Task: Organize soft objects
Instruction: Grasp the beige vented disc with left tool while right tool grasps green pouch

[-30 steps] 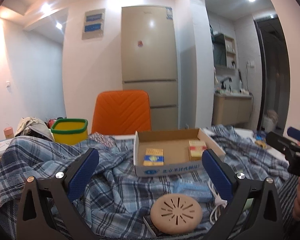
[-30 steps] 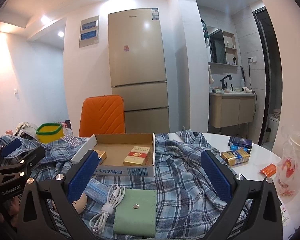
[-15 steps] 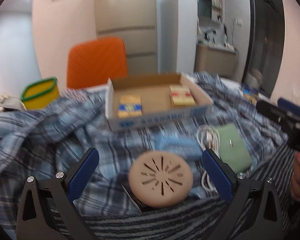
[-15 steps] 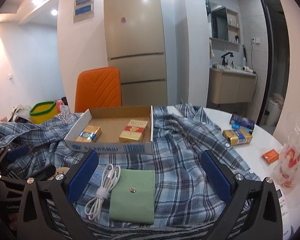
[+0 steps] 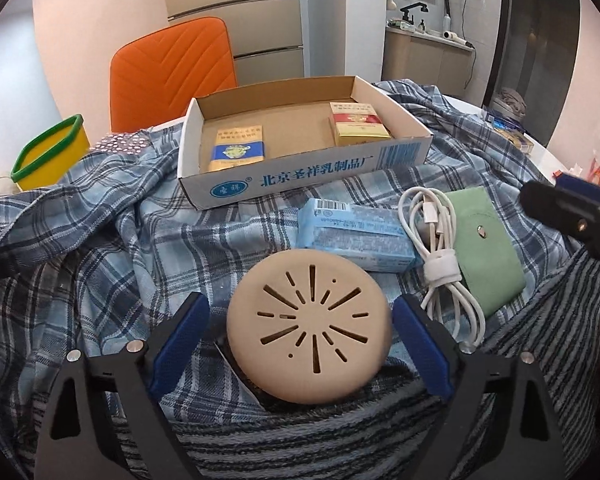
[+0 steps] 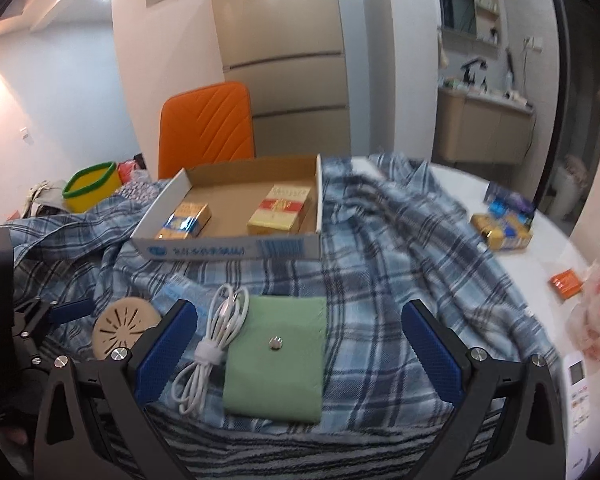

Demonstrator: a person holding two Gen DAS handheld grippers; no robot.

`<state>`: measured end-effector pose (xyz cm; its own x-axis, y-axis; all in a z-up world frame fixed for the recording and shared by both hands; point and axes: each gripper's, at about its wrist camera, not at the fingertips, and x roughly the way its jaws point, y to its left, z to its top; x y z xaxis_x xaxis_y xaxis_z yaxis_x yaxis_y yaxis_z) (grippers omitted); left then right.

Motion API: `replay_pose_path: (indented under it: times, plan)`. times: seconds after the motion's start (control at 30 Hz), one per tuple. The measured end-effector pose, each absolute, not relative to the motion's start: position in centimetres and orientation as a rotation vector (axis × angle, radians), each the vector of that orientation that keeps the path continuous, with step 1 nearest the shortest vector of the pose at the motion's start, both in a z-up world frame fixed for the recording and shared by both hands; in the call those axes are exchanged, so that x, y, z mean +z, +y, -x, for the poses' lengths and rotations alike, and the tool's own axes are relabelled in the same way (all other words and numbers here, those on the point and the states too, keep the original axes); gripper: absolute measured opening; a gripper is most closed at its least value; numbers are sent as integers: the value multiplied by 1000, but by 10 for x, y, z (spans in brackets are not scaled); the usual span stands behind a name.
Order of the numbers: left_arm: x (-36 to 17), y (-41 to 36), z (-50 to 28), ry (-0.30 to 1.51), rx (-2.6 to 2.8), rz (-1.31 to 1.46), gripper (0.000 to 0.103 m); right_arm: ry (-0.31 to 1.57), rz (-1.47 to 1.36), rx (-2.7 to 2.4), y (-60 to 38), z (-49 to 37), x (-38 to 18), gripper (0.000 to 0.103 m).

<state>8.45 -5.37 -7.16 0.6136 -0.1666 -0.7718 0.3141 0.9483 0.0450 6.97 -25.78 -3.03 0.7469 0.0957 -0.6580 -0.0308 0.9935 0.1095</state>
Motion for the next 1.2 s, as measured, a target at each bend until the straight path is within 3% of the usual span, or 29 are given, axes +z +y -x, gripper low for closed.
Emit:
replay_pose_path:
  times: [0.33,0.5,0.63,0.73,1.2]
  plan:
    - [-78,-58,-89,901,-281,-203,91,935,-83,54,-246,-90,-55,94]
    - [-80,-59,-89,907,-282,-211,80,1012,-66,60,-236,-98,-67,90]
    - [-75,-55,-86,880,-280,-189,78,1028,-42,46,-231,-100,-73,88]
    - [-69,-48,-83,846,-277,-155,77,1047,-49,44,-232,-102,-76,83]
    - [-32,-25,-60,591,-221,-61,77,1068,10,40,-223,-105,-80,83]
